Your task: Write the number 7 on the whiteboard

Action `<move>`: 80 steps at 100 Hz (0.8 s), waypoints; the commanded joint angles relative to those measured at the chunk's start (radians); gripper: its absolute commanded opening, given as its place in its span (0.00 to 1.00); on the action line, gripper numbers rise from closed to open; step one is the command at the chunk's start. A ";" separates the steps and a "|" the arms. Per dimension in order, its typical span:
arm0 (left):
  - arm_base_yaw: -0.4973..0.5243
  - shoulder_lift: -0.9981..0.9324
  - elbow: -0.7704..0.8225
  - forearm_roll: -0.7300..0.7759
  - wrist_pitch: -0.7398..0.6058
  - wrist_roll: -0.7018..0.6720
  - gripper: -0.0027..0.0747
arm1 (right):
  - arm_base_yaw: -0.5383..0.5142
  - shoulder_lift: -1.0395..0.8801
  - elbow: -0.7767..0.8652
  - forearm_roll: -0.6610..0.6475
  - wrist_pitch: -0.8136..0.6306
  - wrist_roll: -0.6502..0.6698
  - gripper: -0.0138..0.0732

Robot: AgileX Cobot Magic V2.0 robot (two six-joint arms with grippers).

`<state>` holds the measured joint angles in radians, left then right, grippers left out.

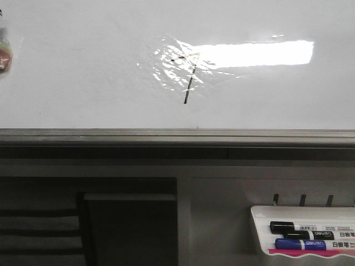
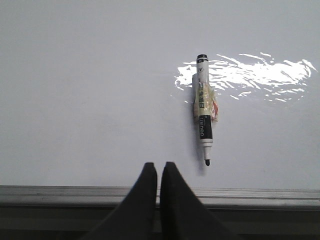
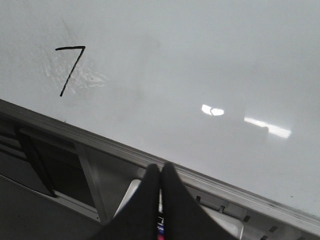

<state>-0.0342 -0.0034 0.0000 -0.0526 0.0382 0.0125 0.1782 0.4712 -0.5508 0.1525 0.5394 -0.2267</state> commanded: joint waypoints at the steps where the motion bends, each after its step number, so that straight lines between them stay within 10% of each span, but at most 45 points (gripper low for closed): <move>1: -0.003 -0.017 0.034 -0.004 -0.080 0.002 0.01 | -0.007 0.005 -0.025 0.008 -0.074 -0.001 0.08; 47: -0.003 -0.017 0.034 -0.004 -0.080 0.002 0.01 | -0.037 -0.108 0.035 0.005 -0.090 -0.001 0.08; 80: -0.003 -0.017 0.034 -0.004 -0.080 0.002 0.01 | -0.227 -0.395 0.389 0.015 -0.428 -0.001 0.08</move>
<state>-0.0342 -0.0034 0.0000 -0.0526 0.0365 0.0132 -0.0057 0.1065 -0.2058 0.1565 0.2739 -0.2267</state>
